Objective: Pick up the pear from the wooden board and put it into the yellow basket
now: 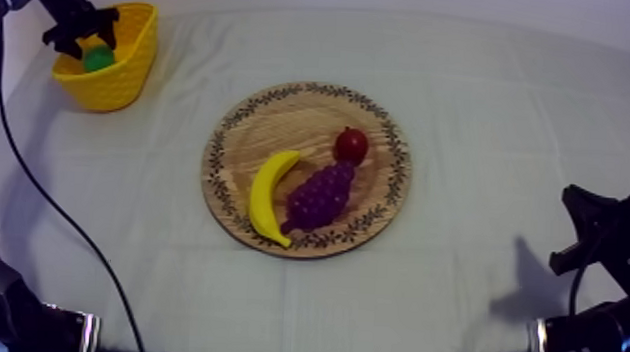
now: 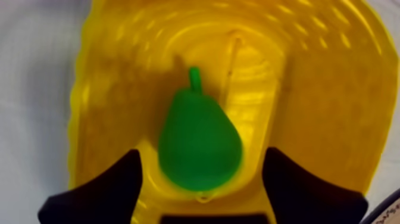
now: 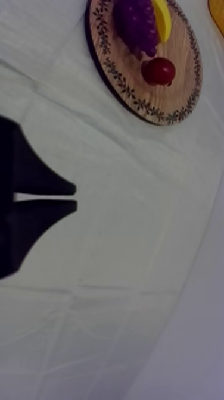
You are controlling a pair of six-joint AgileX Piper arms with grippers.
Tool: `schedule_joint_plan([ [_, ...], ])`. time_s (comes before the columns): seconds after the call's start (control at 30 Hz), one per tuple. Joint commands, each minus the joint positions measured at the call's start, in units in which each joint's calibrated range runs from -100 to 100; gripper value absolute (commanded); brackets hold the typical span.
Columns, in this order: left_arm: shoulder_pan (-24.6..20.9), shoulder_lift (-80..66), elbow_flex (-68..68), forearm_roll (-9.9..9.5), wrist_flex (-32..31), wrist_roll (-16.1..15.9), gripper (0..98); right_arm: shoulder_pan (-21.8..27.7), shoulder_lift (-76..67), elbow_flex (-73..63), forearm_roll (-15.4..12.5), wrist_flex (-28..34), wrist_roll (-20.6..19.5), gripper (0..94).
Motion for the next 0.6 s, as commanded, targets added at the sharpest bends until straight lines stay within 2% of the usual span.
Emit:
schedule_joint_plan([
  [0.0,0.1,-0.5,0.8,-0.06,-0.5,0.1,86.6,0.0,0.0,0.0,0.0,0.0,0.0,0.4],
  [0.13,0.2,-2.1,3.1,-0.09,-1.8,0.2,93.1,0.0,0.0,0.0,0.0,0.0,0.0,0.4],
  [0.27,0.2,-4.6,6.0,-0.07,-2.9,0.3,93.4,0.0,0.0,0.0,0.0,0.0,0.0,0.4],
  [0.37,0.2,-7.3,8.9,-0.02,-3.7,0.2,89.3,0.0,0.0,0.0,0.0,0.0,0.0,0.4],
  [0.57,0.1,-14.6,16.0,0.38,-5.4,-0.4,71.6,0.0,0.0,0.0,0.0,0.0,0.0,0.4],
])
